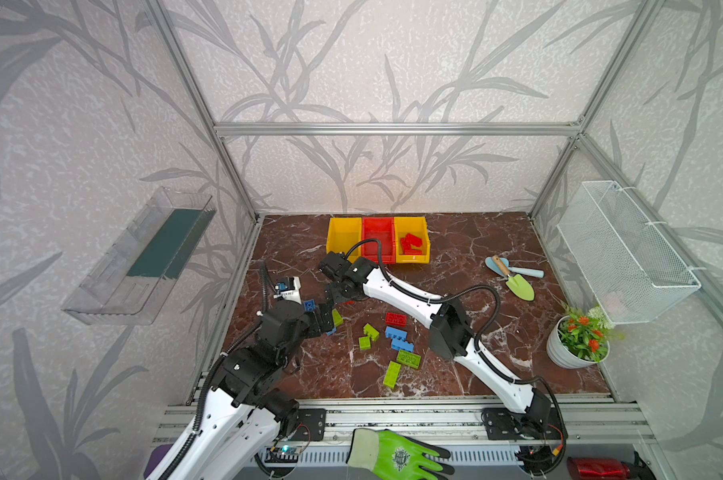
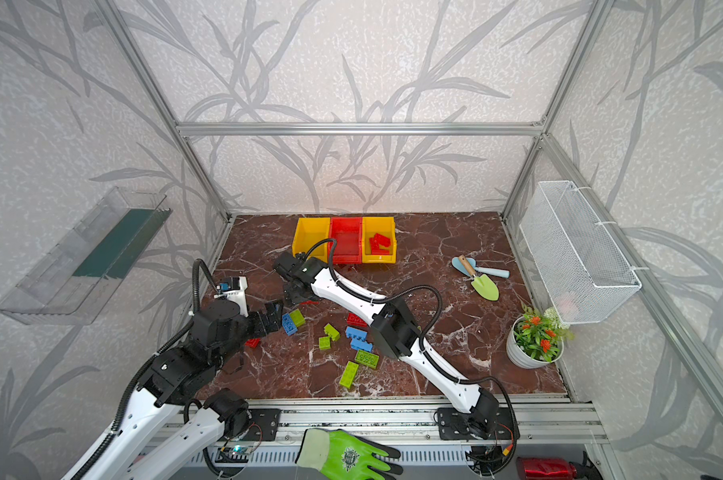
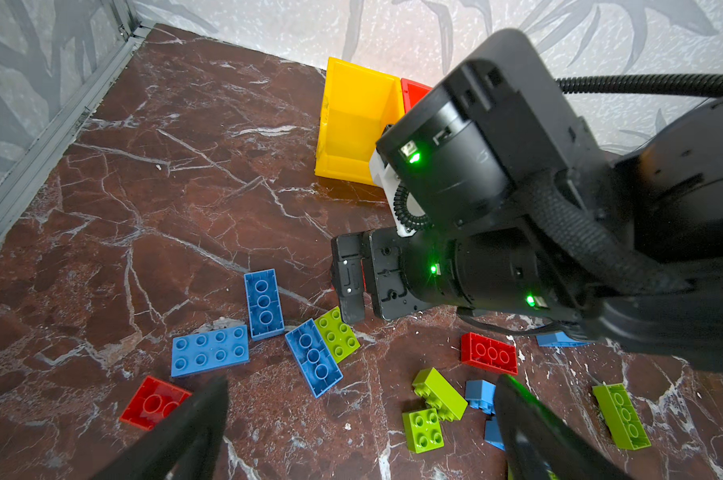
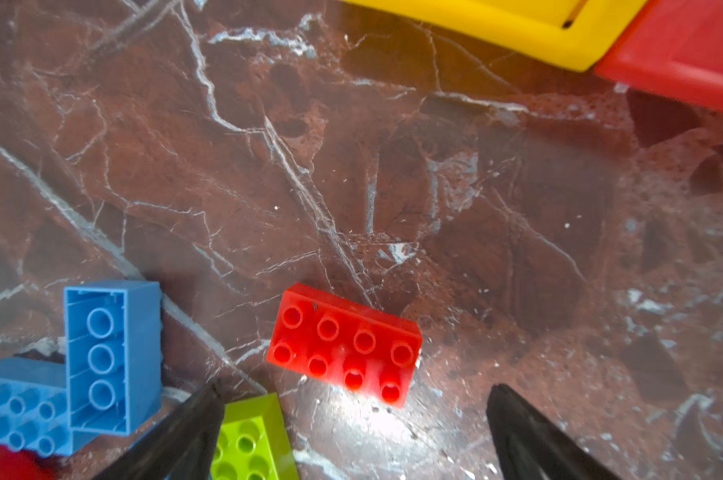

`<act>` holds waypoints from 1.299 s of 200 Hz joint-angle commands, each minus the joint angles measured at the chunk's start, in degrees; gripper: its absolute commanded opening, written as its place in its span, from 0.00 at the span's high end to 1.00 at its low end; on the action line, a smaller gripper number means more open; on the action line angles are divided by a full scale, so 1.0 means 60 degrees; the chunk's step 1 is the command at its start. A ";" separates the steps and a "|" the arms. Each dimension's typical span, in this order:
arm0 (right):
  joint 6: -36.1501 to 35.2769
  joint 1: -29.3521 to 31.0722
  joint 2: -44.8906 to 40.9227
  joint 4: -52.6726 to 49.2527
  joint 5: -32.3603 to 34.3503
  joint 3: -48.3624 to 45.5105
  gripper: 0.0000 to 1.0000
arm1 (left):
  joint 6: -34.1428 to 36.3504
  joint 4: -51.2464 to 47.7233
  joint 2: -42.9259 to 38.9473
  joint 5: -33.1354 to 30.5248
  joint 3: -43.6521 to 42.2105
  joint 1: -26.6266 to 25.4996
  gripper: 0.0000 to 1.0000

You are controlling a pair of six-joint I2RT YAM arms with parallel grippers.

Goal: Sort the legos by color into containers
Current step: 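Reach the right gripper back to the pile and grasp a fourth red brick, then carry the red brick with the right gripper into the yellow bin and release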

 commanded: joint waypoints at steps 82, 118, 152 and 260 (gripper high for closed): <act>0.0469 -0.0021 0.0916 0.0461 0.0133 0.0398 0.14 | -0.0133 -0.0251 -0.0112 -0.0417 0.0179 0.0044 0.01; 0.0561 -0.0142 0.0811 0.0291 -0.0227 0.0161 0.43 | -0.0113 -0.0178 -0.0068 -0.0504 0.0139 0.0046 0.01; 0.0494 -0.0350 0.0125 0.0302 -0.0255 -0.0494 0.49 | -0.0018 0.0077 0.0115 -0.0503 0.0081 0.0044 0.01; -0.0665 -0.2104 -0.2044 -0.0215 -0.0055 -0.1243 0.53 | 0.0951 0.2289 0.3414 0.0196 0.0969 0.0064 0.01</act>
